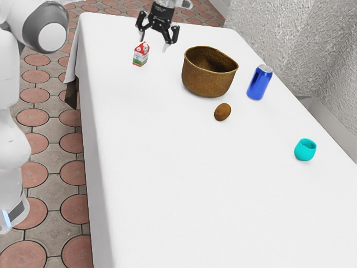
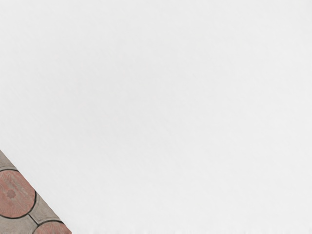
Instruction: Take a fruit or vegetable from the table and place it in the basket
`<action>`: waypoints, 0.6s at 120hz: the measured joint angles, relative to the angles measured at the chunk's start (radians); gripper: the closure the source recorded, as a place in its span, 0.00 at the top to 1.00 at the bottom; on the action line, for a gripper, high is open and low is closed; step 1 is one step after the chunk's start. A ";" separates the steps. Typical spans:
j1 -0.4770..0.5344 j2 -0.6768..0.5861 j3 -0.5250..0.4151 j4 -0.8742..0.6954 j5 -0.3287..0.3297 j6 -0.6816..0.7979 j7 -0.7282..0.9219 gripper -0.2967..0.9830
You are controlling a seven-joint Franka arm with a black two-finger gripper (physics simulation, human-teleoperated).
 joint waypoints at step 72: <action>-0.273 0.314 -0.186 0.169 0.033 0.420 -0.226 0.77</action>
